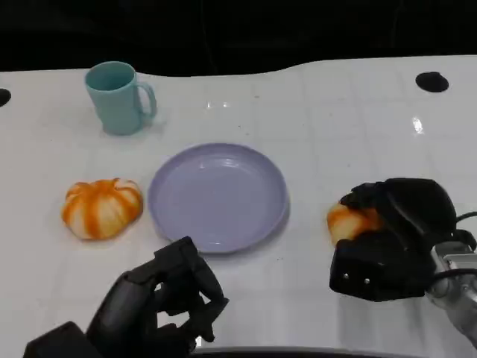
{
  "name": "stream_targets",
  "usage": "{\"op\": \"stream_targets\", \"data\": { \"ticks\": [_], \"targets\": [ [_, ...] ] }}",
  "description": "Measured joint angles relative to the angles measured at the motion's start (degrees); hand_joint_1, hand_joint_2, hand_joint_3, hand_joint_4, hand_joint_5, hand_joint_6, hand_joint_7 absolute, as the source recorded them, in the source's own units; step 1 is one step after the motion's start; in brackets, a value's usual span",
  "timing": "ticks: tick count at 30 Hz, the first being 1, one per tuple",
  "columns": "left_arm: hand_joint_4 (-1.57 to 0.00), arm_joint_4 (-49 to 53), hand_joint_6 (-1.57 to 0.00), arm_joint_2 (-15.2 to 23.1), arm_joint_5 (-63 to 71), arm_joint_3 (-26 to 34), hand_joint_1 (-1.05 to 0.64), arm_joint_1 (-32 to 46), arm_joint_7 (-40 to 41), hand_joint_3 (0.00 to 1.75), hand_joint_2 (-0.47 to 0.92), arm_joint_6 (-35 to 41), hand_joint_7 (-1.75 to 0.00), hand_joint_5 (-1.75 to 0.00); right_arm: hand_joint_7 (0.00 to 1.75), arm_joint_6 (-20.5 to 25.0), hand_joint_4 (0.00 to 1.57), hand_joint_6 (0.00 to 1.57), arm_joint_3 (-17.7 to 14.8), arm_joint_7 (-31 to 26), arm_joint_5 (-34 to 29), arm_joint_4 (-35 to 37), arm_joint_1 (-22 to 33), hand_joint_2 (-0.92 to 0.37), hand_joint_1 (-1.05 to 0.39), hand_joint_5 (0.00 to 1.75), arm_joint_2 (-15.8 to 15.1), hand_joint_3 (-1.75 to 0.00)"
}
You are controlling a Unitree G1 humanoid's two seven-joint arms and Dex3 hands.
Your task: Grasp the bread from the table and place it into the plate.
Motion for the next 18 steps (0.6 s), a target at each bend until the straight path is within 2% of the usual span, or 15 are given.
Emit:
{"op": "stream_targets", "data": {
  "ticks": [1,2,4,6,7,9,12,18],
  "targets": [
    [-0.66,0.0,-0.46,0.0,0.0,0.0,-0.55,0.0,0.0,0.44,0.92,0.0,-1.71,-1.75,1.09,-0.7,0.89,0.92,-0.1,-0.6,0.2,-0.3,0.3,-0.77,-0.19,1.75,-0.1,-0.33],
    [-0.66,0.0,-0.46,0.0,0.0,0.0,-0.55,0.0,0.0,0.44,0.92,0.0,-1.71,-1.75,1.21,-1.1,0.90,0.87,-0.3,-0.9,0.4,-0.7,0.7,-0.70,-0.18,1.75,-0.1,-0.48],
    [-0.66,0.0,-0.46,0.0,0.1,0.0,-0.55,-0.1,0.0,0.44,0.92,0.0,-1.72,-1.75,1.39,-2.0,0.89,0.80,-0.8,-1.5,1.3,-2.2,1.5,-0.59,-0.17,1.75,-0.3,-0.72],
    [-0.66,0.0,-0.46,0.0,0.1,-0.1,-0.55,-0.2,0.0,0.44,0.92,0.0,-1.72,-1.75,1.50,-2.4,0.89,0.76,-1.5,-1.7,1.7,-3.9,2.1,-0.52,-0.16,1.75,-0.5,-0.86],
    [-0.66,0.0,-0.46,0.0,0.1,-0.1,-0.55,-0.2,0.0,0.44,0.92,0.0,-1.72,-1.75,1.65,-2.4,0.93,0.73,-1.8,-1.7,2.0,-5.0,2.3,-0.44,-0.14,1.75,-0.5,-0.97],
    [-0.66,0.0,-0.46,0.0,0.1,-0.1,-0.54,-0.2,0.0,0.44,0.92,0.0,-1.73,-1.75,1.73,-2.8,0.96,0.74,-2.7,-2.0,2.6,-7.5,3.1,-0.35,-0.12,1.75,-0.5,-1.13],
    [-0.66,0.0,-0.46,0.0,0.1,-0.1,-0.55,-0.3,0.0,0.44,0.92,0.0,-1.73,-1.75,1.74,-4.6,0.98,0.76,-4.4,-2.4,4.0,-11.3,3.8,-0.30,-0.10,1.75,-0.5,-1.33],
    [-0.66,0.0,-0.46,-0.1,0.2,-0.2,-0.54,-0.7,0.3,0.43,0.92,0.3,-1.74,-1.75,1.75,-6.7,1.00,0.77,-7.2,-0.8,6.7,-19.0,4.7,-0.26,-0.10,1.75,-1.3,-1.47]
  ]
}}
